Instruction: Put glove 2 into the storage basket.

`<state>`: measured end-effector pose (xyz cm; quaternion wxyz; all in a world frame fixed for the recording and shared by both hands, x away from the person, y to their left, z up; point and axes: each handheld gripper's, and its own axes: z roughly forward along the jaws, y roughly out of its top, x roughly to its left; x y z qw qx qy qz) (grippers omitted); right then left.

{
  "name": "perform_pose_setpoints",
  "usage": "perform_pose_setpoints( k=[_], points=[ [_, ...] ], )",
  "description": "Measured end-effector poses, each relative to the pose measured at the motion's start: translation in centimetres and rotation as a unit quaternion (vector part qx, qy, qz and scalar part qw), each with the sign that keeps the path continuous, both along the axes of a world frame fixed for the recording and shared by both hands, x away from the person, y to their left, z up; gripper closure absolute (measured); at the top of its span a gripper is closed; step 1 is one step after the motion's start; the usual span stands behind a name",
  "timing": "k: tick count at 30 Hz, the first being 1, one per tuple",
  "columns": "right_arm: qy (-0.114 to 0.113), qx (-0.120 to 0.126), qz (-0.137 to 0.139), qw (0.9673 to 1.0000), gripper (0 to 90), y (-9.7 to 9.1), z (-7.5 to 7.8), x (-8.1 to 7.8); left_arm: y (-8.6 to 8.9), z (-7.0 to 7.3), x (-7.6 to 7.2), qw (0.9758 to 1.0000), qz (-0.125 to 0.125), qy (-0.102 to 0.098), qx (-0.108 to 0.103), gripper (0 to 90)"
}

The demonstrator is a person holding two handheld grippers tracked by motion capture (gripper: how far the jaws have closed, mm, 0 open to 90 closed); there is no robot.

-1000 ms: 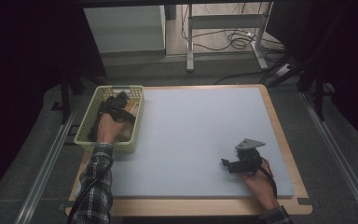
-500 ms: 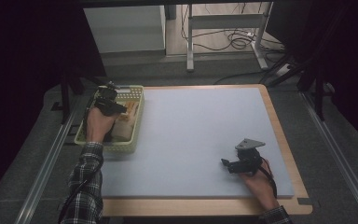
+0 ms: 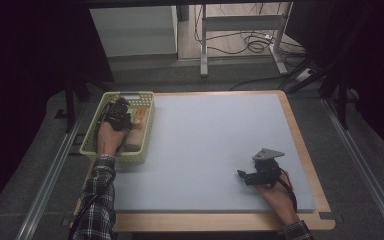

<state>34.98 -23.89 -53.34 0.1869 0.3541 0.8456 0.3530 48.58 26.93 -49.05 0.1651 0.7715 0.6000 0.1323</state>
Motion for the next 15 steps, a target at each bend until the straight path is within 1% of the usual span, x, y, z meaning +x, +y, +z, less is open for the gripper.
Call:
perform_pose_setpoints(
  k=[2,3,6,9,12,15],
  points=[
    [0.000,0.000,0.000,1.0000,15.5,0.0,0.0,0.0,-0.3,0.0,0.0,1.0000,-0.002,-0.001,-0.002,75.0],
    [-0.001,-0.001,0.000,1.0000,15.5,0.0,0.0,0.0,-0.3,-0.1,-0.1,1.0000,-0.003,-0.002,-0.007,75.7],
    [-0.001,-0.001,0.001,1.0000,15.5,0.0,0.0,0.0,0.0,-0.1,-0.2,0.9999,0.000,-0.007,-0.012,75.2],
    [-0.001,-0.001,0.000,1.0000,15.5,0.0,0.0,0.0,0.5,0.0,-0.4,0.9998,0.005,-0.013,-0.013,69.6],
    [-0.001,-0.001,0.000,1.0000,15.5,0.0,0.0,0.0,1.0,0.4,-0.7,0.9996,0.008,-0.027,-0.010,63.5],
    [-0.002,-0.002,0.001,1.0000,15.5,0.0,0.0,0.0,1.5,0.9,-1.0,0.9991,0.015,-0.041,-0.003,55.5]
  ],
)
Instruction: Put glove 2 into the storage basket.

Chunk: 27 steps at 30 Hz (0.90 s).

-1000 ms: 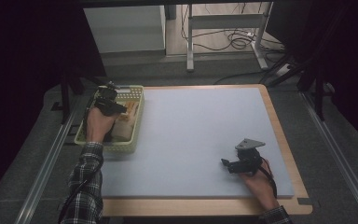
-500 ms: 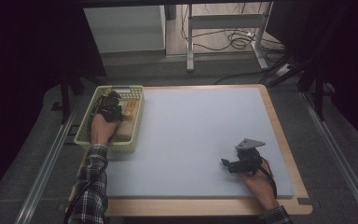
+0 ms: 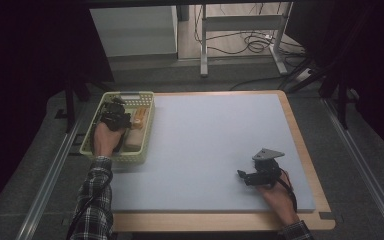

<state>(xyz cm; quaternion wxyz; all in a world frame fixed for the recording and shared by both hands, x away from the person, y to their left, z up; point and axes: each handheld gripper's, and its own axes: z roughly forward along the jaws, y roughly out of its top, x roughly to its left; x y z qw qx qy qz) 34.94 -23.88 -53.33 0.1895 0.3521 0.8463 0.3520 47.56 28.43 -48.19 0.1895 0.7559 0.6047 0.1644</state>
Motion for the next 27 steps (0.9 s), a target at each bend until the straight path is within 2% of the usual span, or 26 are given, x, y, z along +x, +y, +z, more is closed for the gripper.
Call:
perform_pose_setpoints(
  k=[9,13,17,20,23,24,27],
  points=[
    [0.000,0.000,0.000,1.0000,15.5,0.0,0.0,0.0,1.8,1.2,-1.2,0.9990,0.019,-0.036,-0.015,32.1],
    [-0.001,0.000,0.000,1.0000,15.5,0.0,0.0,0.0,2.6,1.7,-1.8,0.9982,0.030,-0.047,-0.020,24.0],
    [-0.001,-0.001,0.000,1.0000,15.5,0.0,0.0,0.0,3.4,2.2,-2.6,0.9966,0.032,-0.065,-0.038,18.9],
    [-0.001,-0.001,0.000,1.0000,15.4,0.0,0.0,0.0,3.8,2.6,-3.2,0.9951,0.021,-0.077,-0.059,14.6],
    [-0.001,-0.001,0.000,1.0000,15.5,0.0,0.0,0.0,3.9,2.8,-3.6,0.9944,0.012,-0.079,-0.070,9.9],
    [0.000,0.000,0.000,1.0000,15.5,0.0,0.0,0.0,3.8,3.0,-4.1,0.9929,-0.001,-0.085,-0.084,8.5],
    [-0.001,-0.001,0.000,1.0000,15.4,0.0,0.0,0.0,3.3,3.3,-4.7,0.9906,-0.018,-0.093,-0.098,5.3]
  ],
)
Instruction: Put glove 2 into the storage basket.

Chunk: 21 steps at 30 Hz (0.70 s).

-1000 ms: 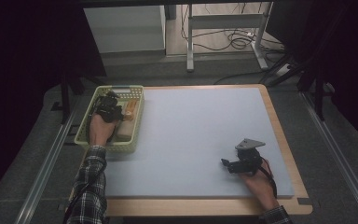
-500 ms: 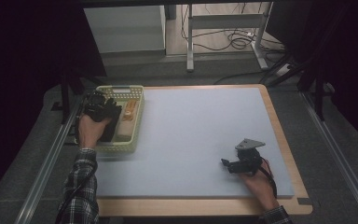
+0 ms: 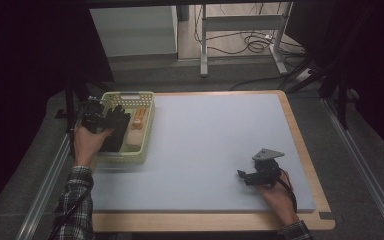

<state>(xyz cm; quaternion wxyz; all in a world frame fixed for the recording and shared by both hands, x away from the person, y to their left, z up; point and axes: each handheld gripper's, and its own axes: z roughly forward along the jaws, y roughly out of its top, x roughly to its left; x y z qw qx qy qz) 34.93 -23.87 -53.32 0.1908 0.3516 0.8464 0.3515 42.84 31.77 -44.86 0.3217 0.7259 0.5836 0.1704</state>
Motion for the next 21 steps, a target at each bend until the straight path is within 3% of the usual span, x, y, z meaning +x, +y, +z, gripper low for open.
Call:
perform_pose_setpoints(
  k=[4,9,19,21],
  points=[
    [0.000,0.000,0.000,1.0000,15.4,0.0,0.0,0.0,-1.0,0.6,-1.0,0.9994,-0.028,-0.013,-0.013,2.0],
    [-0.001,-0.001,0.000,1.0000,15.4,0.0,0.0,0.0,-2.4,1.3,-2.1,0.9980,-0.058,-0.026,-0.006,0.0],
    [-0.001,-0.001,0.000,1.0000,15.5,0.0,0.0,0.0,-6.3,2.7,-4.6,0.9916,-0.115,-0.059,0.004,0.0],
    [-0.001,-0.002,0.000,1.0000,15.5,0.0,0.0,0.0,-7.5,2.9,-5.4,0.9890,-0.131,-0.068,0.012,0.0]
  ],
)
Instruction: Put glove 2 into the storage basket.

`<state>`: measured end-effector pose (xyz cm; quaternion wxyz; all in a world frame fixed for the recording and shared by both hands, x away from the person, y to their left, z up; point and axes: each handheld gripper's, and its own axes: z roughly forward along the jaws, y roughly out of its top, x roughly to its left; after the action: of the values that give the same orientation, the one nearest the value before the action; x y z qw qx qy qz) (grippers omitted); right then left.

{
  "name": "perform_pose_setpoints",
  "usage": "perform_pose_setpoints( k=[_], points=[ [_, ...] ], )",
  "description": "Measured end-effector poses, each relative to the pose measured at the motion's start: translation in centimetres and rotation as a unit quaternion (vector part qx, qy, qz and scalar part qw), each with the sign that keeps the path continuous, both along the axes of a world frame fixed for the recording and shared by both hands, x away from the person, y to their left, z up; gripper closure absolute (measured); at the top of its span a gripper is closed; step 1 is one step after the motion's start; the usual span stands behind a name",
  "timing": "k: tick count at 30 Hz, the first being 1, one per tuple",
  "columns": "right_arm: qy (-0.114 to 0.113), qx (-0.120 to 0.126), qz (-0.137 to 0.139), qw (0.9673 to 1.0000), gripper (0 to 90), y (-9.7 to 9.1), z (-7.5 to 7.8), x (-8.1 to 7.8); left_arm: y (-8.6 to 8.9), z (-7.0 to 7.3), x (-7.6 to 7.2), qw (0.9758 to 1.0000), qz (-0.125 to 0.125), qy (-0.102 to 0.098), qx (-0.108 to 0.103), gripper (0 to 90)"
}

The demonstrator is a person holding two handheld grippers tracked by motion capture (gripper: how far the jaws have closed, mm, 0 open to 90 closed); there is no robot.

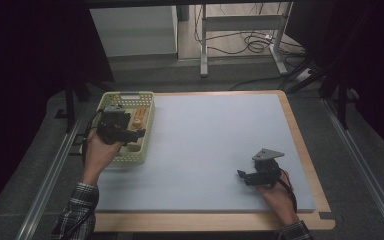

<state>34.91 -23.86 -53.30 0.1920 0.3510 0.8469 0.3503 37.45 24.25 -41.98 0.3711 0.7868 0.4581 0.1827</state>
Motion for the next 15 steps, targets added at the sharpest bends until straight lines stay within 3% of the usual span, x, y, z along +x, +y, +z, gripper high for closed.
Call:
perform_pose_setpoints(
  k=[4,15],
  points=[
    [0.000,0.000,0.000,1.0000,15.5,0.0,0.0,0.0,-1.3,0.0,-0.7,0.9998,-0.014,-0.011,0.005,0.0],
    [0.001,0.001,-0.001,1.0000,15.5,0.0,0.0,0.0,-5.8,-1.6,-3.3,0.9965,-0.077,-0.030,0.010,0.0]
  ],
)
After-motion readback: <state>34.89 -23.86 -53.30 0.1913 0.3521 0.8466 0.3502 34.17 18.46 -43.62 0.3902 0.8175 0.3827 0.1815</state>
